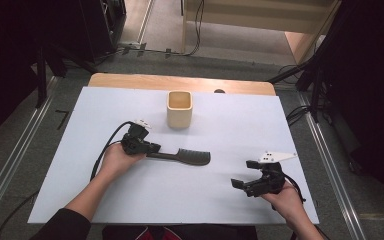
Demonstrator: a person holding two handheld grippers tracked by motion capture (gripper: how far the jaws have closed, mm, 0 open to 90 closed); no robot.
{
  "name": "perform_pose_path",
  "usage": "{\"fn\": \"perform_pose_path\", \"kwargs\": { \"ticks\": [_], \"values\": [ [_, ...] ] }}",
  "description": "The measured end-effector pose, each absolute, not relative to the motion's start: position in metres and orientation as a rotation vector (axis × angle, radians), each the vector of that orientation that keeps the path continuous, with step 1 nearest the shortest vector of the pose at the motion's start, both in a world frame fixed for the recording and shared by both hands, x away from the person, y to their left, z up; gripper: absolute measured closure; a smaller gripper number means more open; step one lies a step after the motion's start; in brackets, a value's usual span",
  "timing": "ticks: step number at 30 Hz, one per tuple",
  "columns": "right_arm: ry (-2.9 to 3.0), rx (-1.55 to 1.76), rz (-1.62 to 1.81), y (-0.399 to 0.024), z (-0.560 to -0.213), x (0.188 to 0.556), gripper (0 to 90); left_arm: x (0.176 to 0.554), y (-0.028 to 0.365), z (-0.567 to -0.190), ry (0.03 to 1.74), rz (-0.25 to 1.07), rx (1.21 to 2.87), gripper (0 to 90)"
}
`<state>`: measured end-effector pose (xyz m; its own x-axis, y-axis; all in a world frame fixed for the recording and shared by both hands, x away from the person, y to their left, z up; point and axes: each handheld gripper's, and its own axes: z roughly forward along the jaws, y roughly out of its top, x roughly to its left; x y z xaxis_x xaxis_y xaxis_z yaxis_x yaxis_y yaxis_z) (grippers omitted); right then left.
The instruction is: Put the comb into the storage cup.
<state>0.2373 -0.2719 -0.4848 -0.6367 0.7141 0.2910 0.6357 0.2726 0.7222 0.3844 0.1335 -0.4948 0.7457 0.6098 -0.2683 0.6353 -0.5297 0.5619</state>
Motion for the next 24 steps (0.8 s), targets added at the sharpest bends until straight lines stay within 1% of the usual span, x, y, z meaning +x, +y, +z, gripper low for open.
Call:
{"fn": "perform_pose_path", "kwargs": {
  "ticks": [24],
  "values": [
    [2.448,1.283,1.307,-0.270,-0.485,0.237,0.0,0.360,0.135,-0.495,0.913,-0.076,2.304,90.0]
  ]
}}
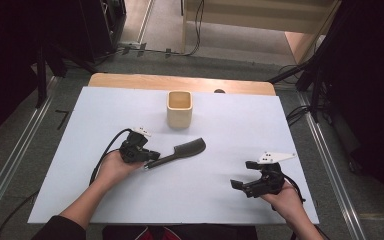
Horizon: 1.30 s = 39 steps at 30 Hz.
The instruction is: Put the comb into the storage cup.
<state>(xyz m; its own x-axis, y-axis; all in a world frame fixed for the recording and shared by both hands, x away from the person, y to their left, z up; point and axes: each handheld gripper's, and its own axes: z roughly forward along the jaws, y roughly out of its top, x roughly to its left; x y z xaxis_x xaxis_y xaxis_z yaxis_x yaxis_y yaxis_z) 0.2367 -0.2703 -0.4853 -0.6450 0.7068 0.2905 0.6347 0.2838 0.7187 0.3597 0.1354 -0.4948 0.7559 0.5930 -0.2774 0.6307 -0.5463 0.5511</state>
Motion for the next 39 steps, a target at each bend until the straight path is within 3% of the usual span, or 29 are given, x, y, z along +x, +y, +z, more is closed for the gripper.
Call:
{"fn": "perform_pose_path", "kwargs": {
  "ticks": [20,25,34,39],
  "values": [
    [2.464,1.275,1.298,-0.269,-0.486,0.237,0.0,0.356,0.139,-0.495,0.904,-0.093,2.278,87.1],
    [2.463,1.273,1.296,-0.269,-0.487,0.237,0.0,0.356,0.145,-0.486,0.909,-0.086,2.228,80.3],
    [2.454,1.275,1.301,-0.269,-0.486,0.237,0.0,0.346,0.153,-0.465,0.910,-0.101,2.139,51.6],
    [2.457,1.270,1.304,-0.268,-0.486,0.236,0.0,0.340,0.161,-0.463,0.920,-0.097,2.118,42.9]
  ]
}}
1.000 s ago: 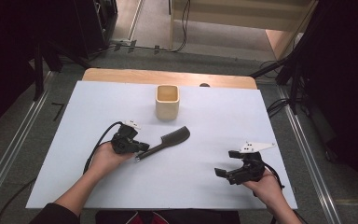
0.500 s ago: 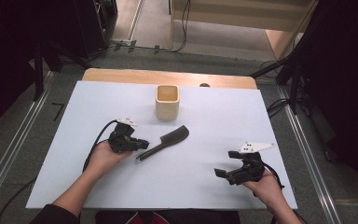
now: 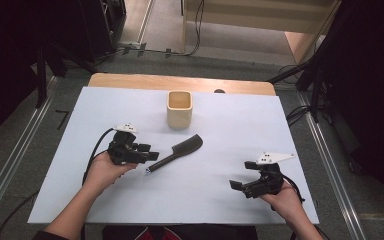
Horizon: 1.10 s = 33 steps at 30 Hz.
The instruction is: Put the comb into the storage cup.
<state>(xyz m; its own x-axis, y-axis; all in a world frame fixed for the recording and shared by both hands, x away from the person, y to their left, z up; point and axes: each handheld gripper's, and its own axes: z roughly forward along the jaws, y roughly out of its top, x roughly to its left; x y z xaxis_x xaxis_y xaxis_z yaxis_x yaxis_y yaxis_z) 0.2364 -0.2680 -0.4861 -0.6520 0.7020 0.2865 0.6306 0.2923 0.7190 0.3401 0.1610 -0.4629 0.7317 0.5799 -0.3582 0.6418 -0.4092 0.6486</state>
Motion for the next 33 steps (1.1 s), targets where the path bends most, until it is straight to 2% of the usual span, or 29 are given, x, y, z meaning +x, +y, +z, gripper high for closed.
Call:
{"fn": "perform_pose_path", "kwargs": {
  "ticks": [6,12,19,33],
  "values": [
    [2.450,1.270,1.310,-0.268,-0.486,0.236,0.0,0.332,0.168,-0.461,0.894,-0.087,2.101,35.5],
    [2.451,1.267,1.308,-0.267,-0.486,0.236,0.0,0.321,0.174,-0.458,0.857,-0.075,2.093,32.5],
    [2.459,1.260,1.309,-0.267,-0.487,0.236,0.0,0.308,0.180,-0.457,0.829,-0.026,2.098,32.5],
    [2.463,1.261,1.303,-0.265,-0.488,0.236,0.0,0.284,0.194,-0.458,0.843,-0.025,2.106,32.5]
  ]
}}
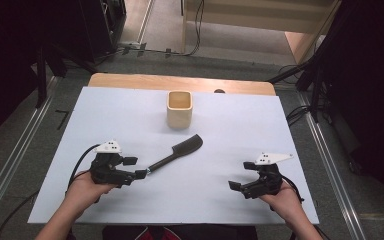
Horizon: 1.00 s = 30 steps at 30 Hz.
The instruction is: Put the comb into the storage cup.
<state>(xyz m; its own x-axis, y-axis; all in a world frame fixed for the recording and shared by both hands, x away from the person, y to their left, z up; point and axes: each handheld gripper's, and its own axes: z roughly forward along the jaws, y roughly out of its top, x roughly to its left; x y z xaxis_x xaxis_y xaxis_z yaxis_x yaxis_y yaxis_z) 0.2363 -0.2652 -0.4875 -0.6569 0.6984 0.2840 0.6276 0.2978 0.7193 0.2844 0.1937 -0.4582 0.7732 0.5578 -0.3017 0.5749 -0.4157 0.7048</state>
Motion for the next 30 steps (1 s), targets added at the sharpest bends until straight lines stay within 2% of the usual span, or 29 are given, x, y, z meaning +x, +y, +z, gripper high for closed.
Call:
{"fn": "perform_pose_path", "kwargs": {
  "ticks": [9,23,27,30],
  "values": [
    [2.475,1.250,1.299,-0.264,-0.489,0.237,0.0,0.273,0.206,-0.459,0.855,-0.019,2.104,32.4],
    [2.484,1.243,1.299,-0.263,-0.489,0.236,0.0,0.275,0.208,-0.461,0.871,-0.020,2.106,32.2],
    [2.483,1.247,1.296,-0.262,-0.490,0.237,0.0,0.277,0.207,-0.458,0.858,-0.022,2.113,30.9],
    [2.488,1.238,1.300,-0.262,-0.490,0.237,0.0,0.280,0.206,-0.454,0.829,-0.048,2.102,25.9]
  ]
}}
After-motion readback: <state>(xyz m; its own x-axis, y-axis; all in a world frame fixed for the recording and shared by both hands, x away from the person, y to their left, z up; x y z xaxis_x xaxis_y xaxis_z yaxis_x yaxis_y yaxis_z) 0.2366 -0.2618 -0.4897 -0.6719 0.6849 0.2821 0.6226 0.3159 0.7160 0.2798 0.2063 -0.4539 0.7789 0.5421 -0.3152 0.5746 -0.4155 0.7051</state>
